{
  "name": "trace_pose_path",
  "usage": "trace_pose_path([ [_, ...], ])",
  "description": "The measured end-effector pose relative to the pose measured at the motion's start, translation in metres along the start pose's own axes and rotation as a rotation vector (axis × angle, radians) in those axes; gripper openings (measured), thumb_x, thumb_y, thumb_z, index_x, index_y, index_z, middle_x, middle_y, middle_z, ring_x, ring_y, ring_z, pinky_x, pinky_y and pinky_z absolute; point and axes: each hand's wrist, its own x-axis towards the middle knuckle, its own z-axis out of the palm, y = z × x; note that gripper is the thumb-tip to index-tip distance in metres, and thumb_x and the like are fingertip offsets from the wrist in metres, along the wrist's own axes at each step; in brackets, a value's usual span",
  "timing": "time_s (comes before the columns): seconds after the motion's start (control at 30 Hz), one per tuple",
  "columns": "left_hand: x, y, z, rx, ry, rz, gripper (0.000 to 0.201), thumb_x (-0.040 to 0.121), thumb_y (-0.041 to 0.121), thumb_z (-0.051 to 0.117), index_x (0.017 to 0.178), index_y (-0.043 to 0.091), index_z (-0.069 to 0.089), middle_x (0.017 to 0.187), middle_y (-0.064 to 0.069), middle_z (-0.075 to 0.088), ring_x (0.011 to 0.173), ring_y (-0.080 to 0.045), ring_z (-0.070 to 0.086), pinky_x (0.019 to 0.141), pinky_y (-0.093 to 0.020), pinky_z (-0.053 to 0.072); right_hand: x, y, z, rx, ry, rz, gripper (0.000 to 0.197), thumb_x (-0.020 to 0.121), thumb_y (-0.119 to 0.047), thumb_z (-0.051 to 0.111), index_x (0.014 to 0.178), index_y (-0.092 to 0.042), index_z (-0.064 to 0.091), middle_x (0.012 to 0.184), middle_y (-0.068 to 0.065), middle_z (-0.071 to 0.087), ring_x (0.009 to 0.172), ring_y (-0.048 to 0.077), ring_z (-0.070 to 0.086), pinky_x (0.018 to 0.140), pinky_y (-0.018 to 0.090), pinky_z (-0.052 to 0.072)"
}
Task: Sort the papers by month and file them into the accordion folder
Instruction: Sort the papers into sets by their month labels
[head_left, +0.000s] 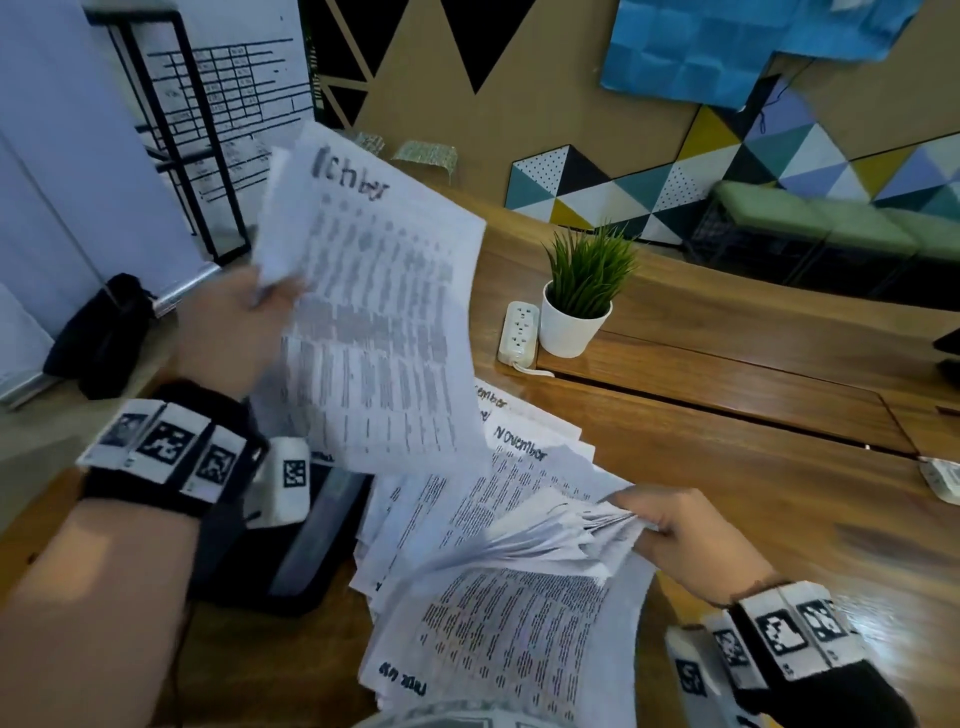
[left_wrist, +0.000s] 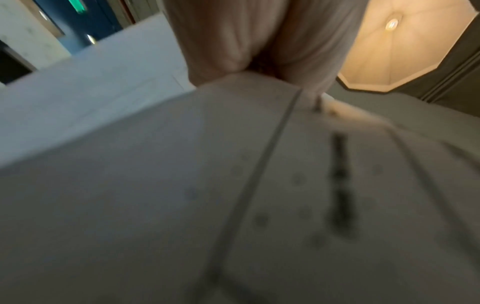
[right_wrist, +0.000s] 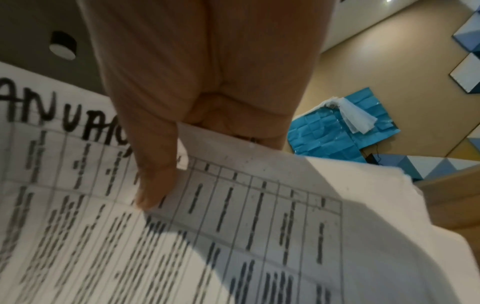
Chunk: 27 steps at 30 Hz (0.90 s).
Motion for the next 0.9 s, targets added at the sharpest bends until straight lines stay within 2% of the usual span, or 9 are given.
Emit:
trace_pose_path([
  [0.13,-0.032,-0.004,0.048,-0.135,-0.245,-0.063,0.027,0.09,0.028,0.062,0.092,0.002,0.069,0.082,-0.018,0.064,0.077,-0.02,0.056,0.064,-0.029,0.044,-0.019,-0.04,-0.042,0.05,-0.087,-0.013,0.045,0.083,0.001,0.064,0.086,-0.044,0.065,0.081,-0.03,0.067,0.078,-0.012,0.063,0.064,0.008,0.047],
  [0.3,-0.086,-0.007,0.105,-0.37,-0.579,-0.222,0.019,0.083,0.026,0.068,0.1,0.017,0.065,0.101,-0.012,0.068,0.094,-0.028,0.064,0.086,-0.041,0.052,-0.021,-0.083,-0.09,0.095,-0.176,-0.007,0.008,0.073,-0.059,0.058,0.066,-0.062,0.059,0.067,-0.034,0.062,0.067,-0.011,0.06,0.064,0.009,0.045],
  [0.43,-0.114,-0.001,0.122,-0.323,-0.787,-0.293,0.061,0.091,0.013,0.057,0.144,0.019,0.029,0.132,-0.023,0.05,0.108,-0.034,0.056,0.082,-0.032,0.046,0.006,-0.059,-0.102,0.081,-0.234,0.137,0.007,0.074,-0.038,0.067,0.075,-0.044,0.067,0.074,-0.025,0.068,0.069,-0.005,0.063,0.07,0.022,0.048],
  [0.47,-0.118,-0.005,0.122,-0.362,-0.848,-0.314,0.068,0.087,0.022,0.06,0.146,0.021,0.027,0.129,-0.012,0.052,0.112,-0.03,0.055,0.087,-0.027,0.045,0.015,-0.048,-0.097,0.086,-0.233,0.173,0.006,0.075,-0.035,0.068,0.079,-0.04,0.068,0.082,-0.024,0.07,0.077,-0.004,0.065,0.076,0.026,0.049],
  [0.5,-0.121,-0.013,0.123,-0.409,-0.907,-0.316,0.071,0.078,0.035,0.063,0.142,0.02,0.035,0.134,0.0,0.048,0.118,-0.026,0.053,0.098,-0.029,0.042,0.024,-0.036,-0.089,0.104,-0.226,0.213,0.012,0.077,-0.029,0.069,0.081,-0.041,0.068,0.086,-0.026,0.07,0.083,-0.005,0.065,0.082,0.027,0.048],
  [0.57,-0.127,-0.025,0.12,-0.476,-0.987,-0.352,0.058,0.072,0.04,0.062,0.122,0.012,0.055,0.122,-0.01,0.058,0.111,-0.023,0.056,0.099,-0.034,0.042,0.039,-0.016,-0.066,0.151,-0.201,0.267,0.023,0.08,-0.018,0.069,0.09,-0.039,0.068,0.096,-0.025,0.068,0.096,-0.003,0.063,0.092,0.026,0.046],
  [0.63,-0.131,-0.03,0.119,-0.523,-0.996,-0.406,0.029,0.086,0.012,0.061,0.115,0.011,0.061,0.113,-0.007,0.065,0.104,-0.023,0.06,0.095,-0.031,0.047,0.051,0.006,-0.039,0.192,-0.187,0.231,0.025,0.081,-0.014,0.069,0.096,-0.034,0.069,0.123,-0.021,0.056,0.118,0.004,0.051,0.105,0.028,0.037],
  [0.7,-0.136,-0.03,0.118,-0.554,-1.02,-0.431,0.031,0.088,0.0,0.053,0.112,0.016,0.065,0.108,-0.002,0.07,0.104,-0.022,0.064,0.093,-0.03,0.048,0.054,0.02,-0.019,0.261,-0.183,0.229,0.028,0.08,-0.014,0.069,0.104,-0.03,0.069,0.141,-0.023,0.034,0.133,0.0,0.029,0.112,0.03,0.019],
  [0.9,-0.136,-0.017,0.11,-0.485,-1.139,-0.48,0.027,0.092,0.011,0.048,0.112,0.013,0.066,0.093,0.008,0.072,0.085,-0.003,0.066,0.073,-0.012,0.049,0.048,0.023,-0.004,0.395,-0.205,0.263,0.019,0.084,-0.011,0.065,0.094,-0.026,0.069,0.095,-0.016,0.072,0.091,0.0,0.066,0.081,0.019,0.045],
])
